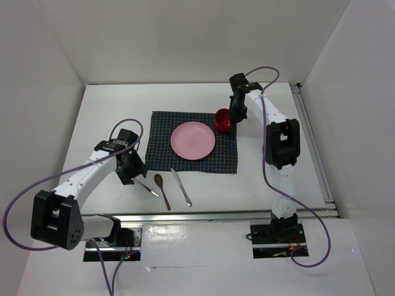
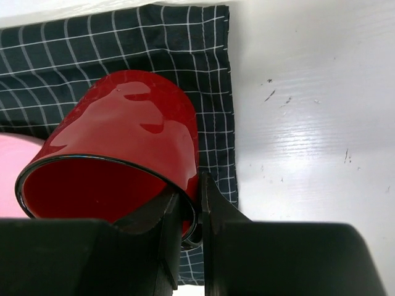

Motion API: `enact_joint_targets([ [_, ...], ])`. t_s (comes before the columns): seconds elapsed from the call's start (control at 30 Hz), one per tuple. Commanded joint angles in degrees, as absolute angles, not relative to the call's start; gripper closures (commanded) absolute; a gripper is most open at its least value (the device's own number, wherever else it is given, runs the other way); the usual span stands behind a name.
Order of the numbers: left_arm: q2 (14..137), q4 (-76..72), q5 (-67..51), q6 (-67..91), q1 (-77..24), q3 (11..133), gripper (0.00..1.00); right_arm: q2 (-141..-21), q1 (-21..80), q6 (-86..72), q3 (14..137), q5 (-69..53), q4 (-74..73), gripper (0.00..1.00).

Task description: Set the dinner table for one person

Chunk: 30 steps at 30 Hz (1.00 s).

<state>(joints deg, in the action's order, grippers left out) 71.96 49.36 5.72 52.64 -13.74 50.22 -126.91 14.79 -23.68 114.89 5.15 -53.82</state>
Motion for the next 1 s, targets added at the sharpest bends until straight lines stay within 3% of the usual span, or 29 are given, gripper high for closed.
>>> enact_joint_targets([
  [0.0,73.9,48.6,6.2,55.9,-13.1,49.3,0.35,-127.6,14.2,-23.2,117.3,4.8,-52.4,1.00],
  [0.13,75.9,44.9,7.5,56.6,-13.1,46.2,0.35,-128.2,13.6,-23.2,116.8,3.7,-51.9,0.93],
  [0.2,77.3,42.2,8.0,56.6,-13.1,45.7,0.34,-128.2,13.1,-23.2,116.8,3.0,-51.9,0.57],
  [0.3,79.2,41.7,8.0,57.1,-13.1,45.7,0.31,-127.4,13.1,-22.7,116.8,1.9,-51.9,0.18],
  [0.33,79.2,41.7,8.0,57.7,-13.1,45.7,0.31,-126.5,13.1,-22.7,116.8,1.8,-51.9,0.00],
  [0.43,81.7,39.7,8.0,58.4,-13.1,45.1,0.31,-123.5,13.1,-22.7,117.5,1.8,-52.5,0.00],
  [0.57,85.9,38.6,7.3,59.1,-13.1,45.1,0.41,-118.5,13.1,-22.1,118.0,2.4,-53.0,0.00],
  [0.7,88.4,39.4,7.8,60.4,-13.1,46.2,0.66,-112.7,13.1,-22.1,116.2,2.4,-53.6,0.00],
  [0.73,88.4,40.1,8.6,60.4,-13.1,46.2,0.79,-110.3,13.1,-22.1,116.2,3.0,-53.6,0.00],
  [0.83,84.7,44.5,11.8,60.4,-12.6,48.0,1.00,-106.7,12.5,-21.6,114.0,3.0,-53.6,0.00],
  [0.97,79.9,43.1,11.4,47.9,-13.7,53.2,1.00,-101.0,11.9,-21.1,109.5,2.2,-53.6,0.00],
])
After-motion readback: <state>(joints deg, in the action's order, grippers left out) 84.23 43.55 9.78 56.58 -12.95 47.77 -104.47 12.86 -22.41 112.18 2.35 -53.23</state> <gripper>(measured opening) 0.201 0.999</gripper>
